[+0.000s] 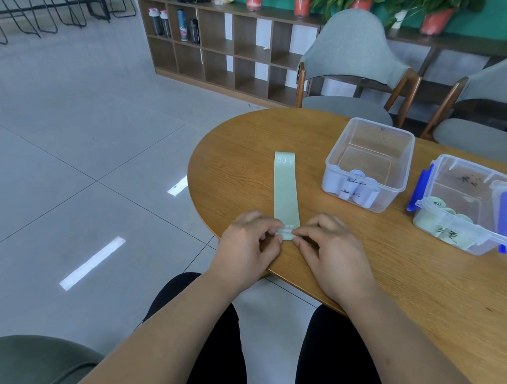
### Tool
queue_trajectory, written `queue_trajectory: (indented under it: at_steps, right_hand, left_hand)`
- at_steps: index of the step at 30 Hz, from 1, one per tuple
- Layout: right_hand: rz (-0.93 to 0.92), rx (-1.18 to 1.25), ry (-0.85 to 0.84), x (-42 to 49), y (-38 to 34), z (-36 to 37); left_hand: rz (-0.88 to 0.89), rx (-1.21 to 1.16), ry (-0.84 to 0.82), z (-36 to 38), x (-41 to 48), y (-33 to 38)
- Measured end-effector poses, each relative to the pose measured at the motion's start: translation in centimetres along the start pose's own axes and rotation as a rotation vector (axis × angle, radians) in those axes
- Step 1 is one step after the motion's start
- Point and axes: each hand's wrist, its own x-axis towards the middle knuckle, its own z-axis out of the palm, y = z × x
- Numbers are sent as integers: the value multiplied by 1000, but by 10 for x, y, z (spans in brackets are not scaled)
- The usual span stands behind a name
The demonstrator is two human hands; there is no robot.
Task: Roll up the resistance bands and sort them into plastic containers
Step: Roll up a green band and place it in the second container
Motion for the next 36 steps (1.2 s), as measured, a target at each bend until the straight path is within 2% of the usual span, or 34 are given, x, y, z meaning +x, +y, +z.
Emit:
queue_trajectory:
  at_steps: [13,36]
  right_hand:
    - [9,-46,-9,1,1,3]
    - [43,30,-16,0,0,-1]
  left_hand:
    - [-14,-9,22,1,2,0]
    - [-51,-16,17,-3,2,6]
